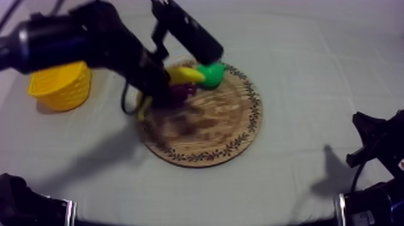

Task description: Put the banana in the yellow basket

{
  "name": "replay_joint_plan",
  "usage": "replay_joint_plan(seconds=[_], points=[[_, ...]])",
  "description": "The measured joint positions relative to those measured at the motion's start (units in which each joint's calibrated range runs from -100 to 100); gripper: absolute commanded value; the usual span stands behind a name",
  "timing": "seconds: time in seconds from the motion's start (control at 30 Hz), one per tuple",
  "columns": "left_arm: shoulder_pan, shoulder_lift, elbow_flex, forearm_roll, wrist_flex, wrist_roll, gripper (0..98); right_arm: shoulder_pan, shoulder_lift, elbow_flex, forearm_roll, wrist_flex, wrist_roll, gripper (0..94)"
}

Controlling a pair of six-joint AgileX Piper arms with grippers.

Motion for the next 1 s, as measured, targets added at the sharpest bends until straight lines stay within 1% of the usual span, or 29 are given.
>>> replay_joint_plan(seconds=[0.1, 0.2, 0.43, 0.57, 0.8, 0.9, 1.0], points=[[-2.98, -4.10, -2.19, -0.26, 1.63, -0.41, 9.2, 0.00, 0.00, 0.00, 0.00, 0.00, 0.00, 0.5], [-6.55, -7.68, -3.08, -0.01, 2.05, -0.81, 9.3, 0.00, 0.00, 0.00, 0.00, 0.00, 0.00, 0.5], [-17.10, -12.11, -3.35, 1.17, -0.24, -1.73, 8.9, 0.00, 0.00, 0.00, 0.00, 0.00, 0.00, 0.5], [-23.03, -10.52, -4.23, 1.44, -1.03, -2.02, 8.1, 0.00, 0.00, 0.00, 0.00, 0.00, 0.00, 0.5], [-32.15, -5.07, -5.22, 1.85, -3.52, -1.08, 7.4, 0.00, 0.00, 0.00, 0.00, 0.00, 0.00, 0.5], [-34.85, -2.18, -5.28, 1.92, -4.62, -0.92, 7.2, 0.00, 0.00, 0.00, 0.00, 0.00, 0.00, 0.5], [-36.57, 0.38, -4.34, 1.81, -6.14, -0.42, 7.1, 0.00, 0.00, 0.00, 0.00, 0.00, 0.00, 0.5]])
